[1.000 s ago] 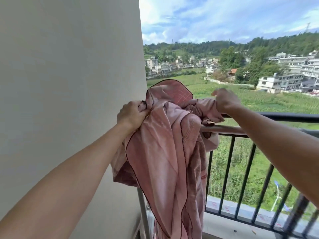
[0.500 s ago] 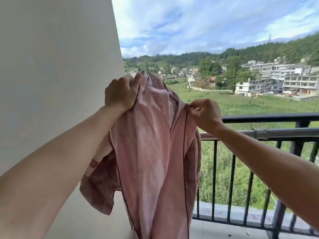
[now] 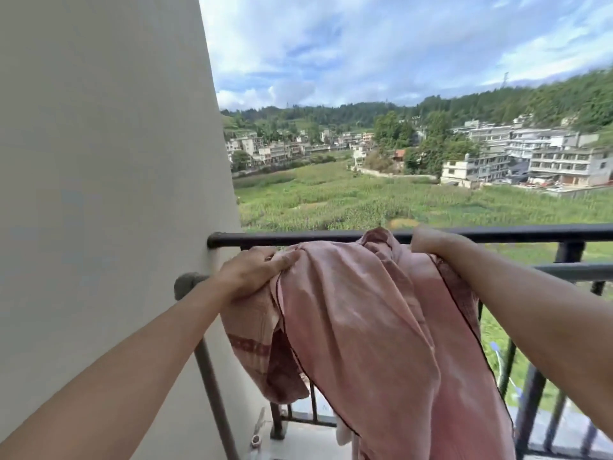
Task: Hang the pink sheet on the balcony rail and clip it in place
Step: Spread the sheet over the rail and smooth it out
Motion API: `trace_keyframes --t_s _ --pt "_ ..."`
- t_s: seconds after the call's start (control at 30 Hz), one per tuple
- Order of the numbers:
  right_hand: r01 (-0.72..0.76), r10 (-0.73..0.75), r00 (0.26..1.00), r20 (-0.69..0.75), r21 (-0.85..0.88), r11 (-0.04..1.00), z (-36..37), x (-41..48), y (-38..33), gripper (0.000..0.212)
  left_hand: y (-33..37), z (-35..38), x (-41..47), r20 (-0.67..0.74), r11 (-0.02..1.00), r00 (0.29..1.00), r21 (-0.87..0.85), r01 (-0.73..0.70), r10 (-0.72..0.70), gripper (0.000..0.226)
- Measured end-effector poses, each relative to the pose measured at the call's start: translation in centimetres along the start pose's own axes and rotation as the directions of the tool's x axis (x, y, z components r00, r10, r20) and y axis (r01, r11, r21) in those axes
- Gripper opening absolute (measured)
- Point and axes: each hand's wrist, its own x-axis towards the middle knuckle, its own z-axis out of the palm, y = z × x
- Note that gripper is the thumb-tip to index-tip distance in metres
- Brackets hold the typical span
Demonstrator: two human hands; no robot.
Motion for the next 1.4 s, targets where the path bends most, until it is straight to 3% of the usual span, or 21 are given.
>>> trace_keyframes --t_s 0.07,0.13,0.2,0.23,0.3,0.33,0.37,0.43,0.5,0.6,0.67,0.73,0.8,0.87,0.97,1.03,1.07,1.2,1.3,1.4 --pt "0.060 -0.059 0.997 -0.043 0.017 0.998 -0.7 -0.8 -0.4 0.021 -0.9 -0.2 -0.5 0.025 0.997 0.999 -0.068 -0.031 0.032 0.089" --pt "0.191 -0.140 0.951 -0.276 0.170 0.967 -1.9 -3.2 -1.2 0.026 -1.9 -0.6 -1.2 0.043 0.984 0.998 -0.176 -0.029 0.038 0.104" --pt "0.453 -0.312 0.858 -0.407 0.314 0.835 -2.6 -6.9 -3.0 0.035 -2.5 -0.6 -2.5 0.051 0.981 0.997 -0.186 -0.051 0.062 0.111" --pt "0.540 -0.414 0.829 -0.377 0.344 0.768 -2.7 -9.2 -4.1 0.044 -2.8 -0.3 -3.3 0.035 0.991 0.997 -0.111 -0.069 0.074 0.111" --pt "0.610 -0.562 0.788 -0.251 0.192 0.769 -1.6 -12.7 -5.7 0.069 -3.3 0.3 -4.4 -0.073 0.986 0.987 0.091 -0.138 0.145 0.092" --pt "0.612 -0.589 0.770 -0.246 0.024 0.790 -0.5 -13.2 -6.1 0.074 -3.5 0.3 -4.4 -0.144 0.977 0.971 0.129 -0.173 0.191 0.067" --pt "0.594 -0.598 0.748 -0.286 -0.113 0.797 0.4 -13.1 -6.2 0.066 -3.5 0.0 -4.5 -0.191 0.973 0.956 0.098 -0.208 0.224 0.039" --pt "0.572 -0.577 0.713 -0.399 -0.146 0.807 1.5 -12.6 -5.8 0.038 -3.9 -1.7 -4.5 -0.224 0.962 0.937 0.018 -0.272 0.269 0.003" --pt "0.624 -0.569 0.661 -0.488 -0.062 0.779 1.9 -12.1 -4.8 0.025 -3.8 -4.0 -4.0 -0.272 0.951 0.914 0.013 -0.309 0.301 0.006" --pt "0.711 -0.498 0.577 -0.648 0.098 0.696 1.4 -11.9 -3.6 0.022 -2.6 -7.3 -1.4 -0.448 0.943 0.833 0.099 -0.317 0.326 0.010" --pt "0.698 -0.316 0.584 -0.747 0.263 0.666 0.5 -11.5 -2.6 0.030 -1.5 -8.9 1.6 -0.560 0.962 0.783 0.122 -0.246 0.271 0.011" --pt "0.688 -0.116 0.614 -0.781 0.457 0.563 -0.4 -10.9 -0.8 0.028 -0.9 -9.5 4.1 -0.628 0.984 0.758 0.135 -0.115 0.174 0.013" --pt "0.654 0.040 0.628 -0.777 0.555 0.514 -0.7 -9.9 1.4 0.032 -1.4 -8.4 5.9 -0.620 0.980 0.780 0.192 0.045 0.086 0.019" --pt "0.576 0.115 0.665 -0.738 0.605 0.549 -0.3 -8.6 2.9 0.040 -3.0 -5.8 7.3 -0.516 0.954 0.856 0.238 0.185 -0.038 0.024" --pt "0.452 0.059 0.781 -0.622 0.628 0.633 0.3 -6.9 3.6 0.040 -4.4 -1.7 8.4 -0.089 0.939 0.974 0.260 0.226 -0.210 0.019" --pt "0.397 -0.017 0.836 -0.549 0.583 0.709 0.6 -6.5 3.0 0.041 -4.1 -0.9 8.1 0.147 0.972 0.974 0.182 0.146 -0.174 0.013" --pt "0.382 -0.050 0.852 -0.521 0.555 0.739 0.7 -6.4 2.6 0.040 -3.7 -1.1 7.6 0.197 0.989 0.974 0.112 0.092 -0.113 0.015" --pt "0.361 -0.103 0.891 -0.443 0.551 0.753 0.5 -6.9 1.8 0.039 -2.0 -2.0 3.4 0.203 0.982 0.977 -0.187 -0.028 0.067 0.038" --pt "0.375 -0.135 0.879 -0.458 0.487 0.789 0.4 -7.9 1.2 0.050 -1.3 -1.0 0.1 0.156 0.983 0.977 -0.138 -0.123 0.144 0.041" --pt "0.436 -0.286 0.861 -0.421 0.319 0.841 1.0 -10.2 0.1 0.057 0.0 1.2 -2.3 -0.093 0.975 0.973 -0.053 -0.215 0.210 0.043"
